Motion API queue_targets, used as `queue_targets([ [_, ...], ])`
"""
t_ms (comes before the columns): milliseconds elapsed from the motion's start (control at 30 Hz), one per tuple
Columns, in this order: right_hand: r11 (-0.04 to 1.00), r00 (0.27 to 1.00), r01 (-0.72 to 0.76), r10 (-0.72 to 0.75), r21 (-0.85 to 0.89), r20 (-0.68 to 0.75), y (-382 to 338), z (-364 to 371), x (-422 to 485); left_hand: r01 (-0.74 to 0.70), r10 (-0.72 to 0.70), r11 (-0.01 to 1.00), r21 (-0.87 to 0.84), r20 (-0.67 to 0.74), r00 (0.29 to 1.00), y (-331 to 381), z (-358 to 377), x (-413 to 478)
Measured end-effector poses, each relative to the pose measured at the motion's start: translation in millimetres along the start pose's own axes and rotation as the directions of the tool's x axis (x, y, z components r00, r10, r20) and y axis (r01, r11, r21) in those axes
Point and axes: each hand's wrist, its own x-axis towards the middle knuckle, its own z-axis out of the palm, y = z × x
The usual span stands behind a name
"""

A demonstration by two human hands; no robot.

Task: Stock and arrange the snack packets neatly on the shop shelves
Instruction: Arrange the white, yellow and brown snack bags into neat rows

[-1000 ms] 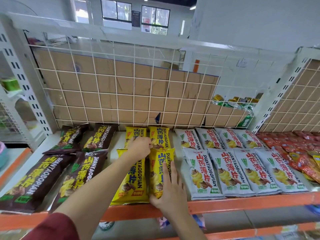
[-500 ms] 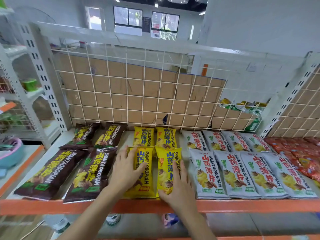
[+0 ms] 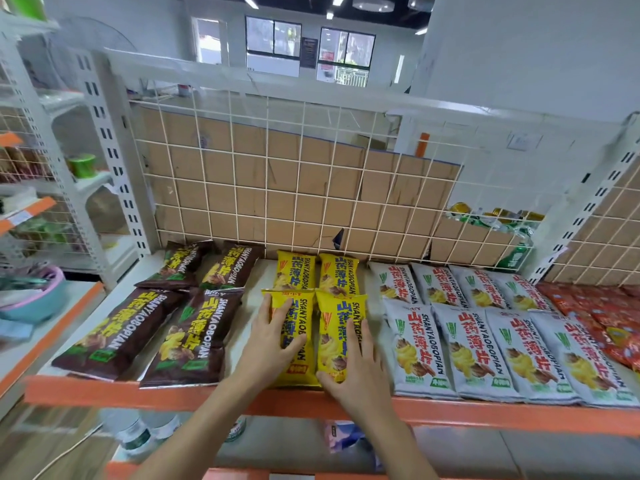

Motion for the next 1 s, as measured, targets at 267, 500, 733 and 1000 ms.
queue_targets([
  [267, 0.996, 0.990, 0.082, -0.086, -0.040, -0.110, -7, -16, 2, -0.124, 0.126, 0.986, 0.113, -0.009, 0.992, 0, -52, -9],
  [500, 0.977, 0.965, 0.197, -0.207, -0.077, -0.160, -55, -17, 32, -0.103, 0.137, 0.976, 0.193, -0.171, 0.976, -43, -123, -3],
  [733, 0.960, 0.955, 0.267, -0.275, -0.082, -0.108, -123, 9, 97, 0.004, 0.038, 0.973, 0.232, -0.175, 0.984, -116, -176, 41],
  [1000, 0.953, 0.964, 0.250, -0.262, -0.169, -0.054, -183, 46, 171, -0.051, 0.030, 0.944, 0.325, 0.067, 0.997, -157, -185, 100],
])
